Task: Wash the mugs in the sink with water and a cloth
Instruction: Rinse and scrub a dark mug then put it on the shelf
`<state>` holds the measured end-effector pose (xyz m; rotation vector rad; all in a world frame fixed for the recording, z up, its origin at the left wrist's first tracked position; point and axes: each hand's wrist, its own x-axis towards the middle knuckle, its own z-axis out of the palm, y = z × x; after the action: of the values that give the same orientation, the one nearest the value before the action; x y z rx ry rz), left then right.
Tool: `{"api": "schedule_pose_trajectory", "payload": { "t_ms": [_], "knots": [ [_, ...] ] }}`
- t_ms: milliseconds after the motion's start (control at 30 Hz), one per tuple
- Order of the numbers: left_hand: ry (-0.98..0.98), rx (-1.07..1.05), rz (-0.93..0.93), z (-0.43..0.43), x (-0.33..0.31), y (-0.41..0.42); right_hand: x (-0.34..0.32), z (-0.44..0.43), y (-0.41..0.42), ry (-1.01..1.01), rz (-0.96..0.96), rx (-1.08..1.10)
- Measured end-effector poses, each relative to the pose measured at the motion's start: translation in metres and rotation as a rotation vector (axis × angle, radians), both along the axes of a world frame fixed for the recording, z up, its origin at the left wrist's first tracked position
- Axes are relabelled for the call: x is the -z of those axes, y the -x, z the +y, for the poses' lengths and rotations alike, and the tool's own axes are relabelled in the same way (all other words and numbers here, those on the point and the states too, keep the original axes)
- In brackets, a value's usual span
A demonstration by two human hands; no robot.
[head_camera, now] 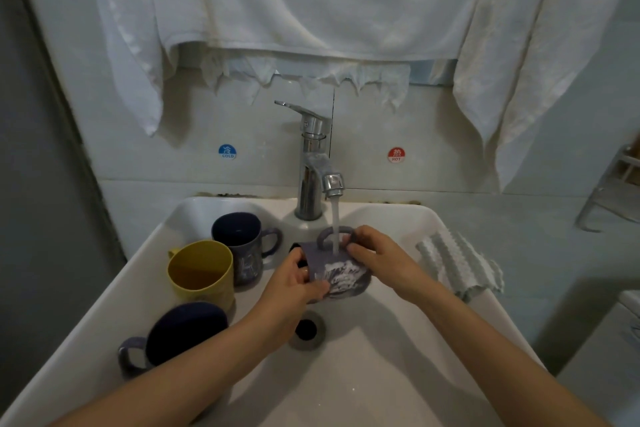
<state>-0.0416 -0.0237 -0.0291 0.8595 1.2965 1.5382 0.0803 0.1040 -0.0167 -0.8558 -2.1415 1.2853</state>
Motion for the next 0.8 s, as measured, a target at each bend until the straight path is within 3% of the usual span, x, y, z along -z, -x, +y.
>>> {"api": "schedule_pose_trajectory", "payload": {
  "t_ms": [333,467,600,800],
  "knots": [
    [-0.021,-0.008,-0.027,-0.001,-0.003,0.000,-0.001,-0.003,-0.001,-0.116,0.025,0.004],
    [-0.024,-0.019,-0.087,0.000,-0.005,-0.001,-0.005,-0.005,-0.006,0.052,0.113,0.133],
    [-0.026,-0.002,-0.078,-0.002,-0.008,-0.004,-0.004,-0.015,0.001,0.378,0.143,0.111],
    [0.012,0.027,-0.056,-0.001,-0.004,-0.005,-0.004,-0.020,-0.001,0.448,0.130,0.064]
  ]
}}
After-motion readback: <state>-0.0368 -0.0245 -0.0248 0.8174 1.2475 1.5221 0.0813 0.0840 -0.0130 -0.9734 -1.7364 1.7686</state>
